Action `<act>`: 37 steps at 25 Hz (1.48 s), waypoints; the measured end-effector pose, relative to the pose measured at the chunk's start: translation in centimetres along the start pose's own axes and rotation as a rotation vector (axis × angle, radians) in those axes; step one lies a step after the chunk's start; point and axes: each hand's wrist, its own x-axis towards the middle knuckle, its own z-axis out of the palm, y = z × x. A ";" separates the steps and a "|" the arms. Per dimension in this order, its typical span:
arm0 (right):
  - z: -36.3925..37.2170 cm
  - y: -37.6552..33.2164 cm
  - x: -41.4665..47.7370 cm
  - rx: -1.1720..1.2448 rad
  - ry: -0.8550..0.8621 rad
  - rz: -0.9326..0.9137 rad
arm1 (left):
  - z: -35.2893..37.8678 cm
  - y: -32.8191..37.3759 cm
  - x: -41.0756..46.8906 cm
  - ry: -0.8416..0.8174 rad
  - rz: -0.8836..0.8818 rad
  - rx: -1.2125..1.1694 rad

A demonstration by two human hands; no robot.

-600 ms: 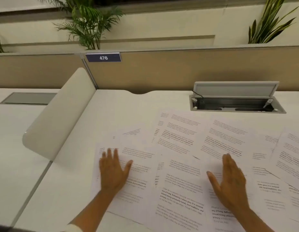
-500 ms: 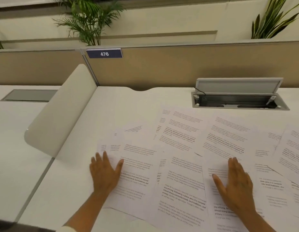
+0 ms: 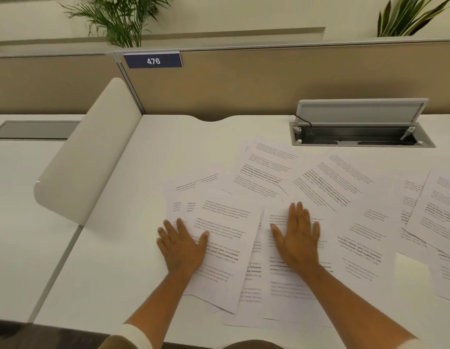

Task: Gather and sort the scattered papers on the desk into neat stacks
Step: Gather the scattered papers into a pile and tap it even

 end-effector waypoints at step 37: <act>-1.4 -4.0 -0.9 0.524 0.046 -0.021 | -4.2 -0.3 0.9 0.008 -0.184 -0.777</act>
